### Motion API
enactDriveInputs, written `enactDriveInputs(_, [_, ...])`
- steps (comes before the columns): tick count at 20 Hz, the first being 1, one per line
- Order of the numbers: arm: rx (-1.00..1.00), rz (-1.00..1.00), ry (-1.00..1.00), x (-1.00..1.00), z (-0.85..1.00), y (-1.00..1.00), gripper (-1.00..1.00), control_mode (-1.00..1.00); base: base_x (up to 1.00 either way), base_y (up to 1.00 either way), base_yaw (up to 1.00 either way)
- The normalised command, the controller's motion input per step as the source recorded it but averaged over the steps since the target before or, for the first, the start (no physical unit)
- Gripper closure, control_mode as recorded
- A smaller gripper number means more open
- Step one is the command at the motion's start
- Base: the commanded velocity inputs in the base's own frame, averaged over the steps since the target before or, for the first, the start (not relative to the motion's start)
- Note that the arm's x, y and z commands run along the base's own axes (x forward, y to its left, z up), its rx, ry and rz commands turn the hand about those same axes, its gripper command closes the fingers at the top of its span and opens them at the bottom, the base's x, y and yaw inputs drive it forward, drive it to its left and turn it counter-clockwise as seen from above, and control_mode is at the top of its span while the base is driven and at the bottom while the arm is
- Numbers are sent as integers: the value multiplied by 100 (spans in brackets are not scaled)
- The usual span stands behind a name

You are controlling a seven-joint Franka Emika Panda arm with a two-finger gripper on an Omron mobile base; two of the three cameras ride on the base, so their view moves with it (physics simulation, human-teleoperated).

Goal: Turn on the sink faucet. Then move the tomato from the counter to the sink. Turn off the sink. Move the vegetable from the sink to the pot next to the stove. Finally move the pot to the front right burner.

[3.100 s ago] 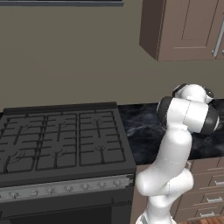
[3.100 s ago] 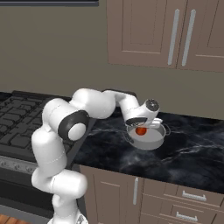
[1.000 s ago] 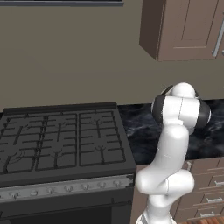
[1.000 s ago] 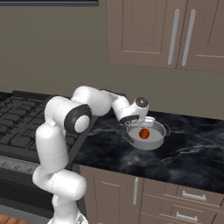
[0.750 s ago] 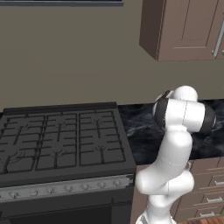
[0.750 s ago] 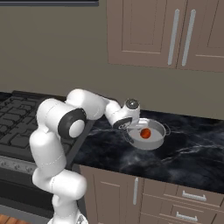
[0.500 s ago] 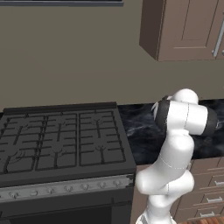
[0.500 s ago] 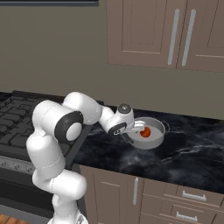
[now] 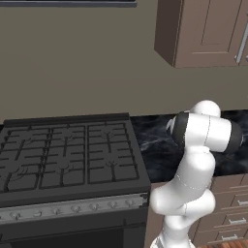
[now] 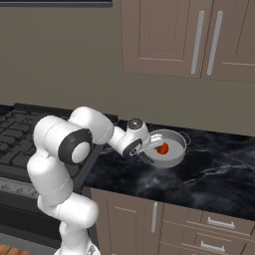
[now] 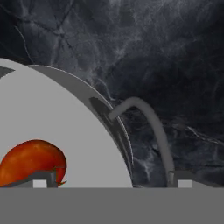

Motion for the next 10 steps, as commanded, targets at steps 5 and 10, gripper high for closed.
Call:
enactDriveInputs(5, [-3, -4, 1, -2, 32, 16, -100, -100, 0, 0, 0])
enactDriveInputs(10, [0, -1, 9, 0, 2, 25, -100, -100, 0, 0, 0])
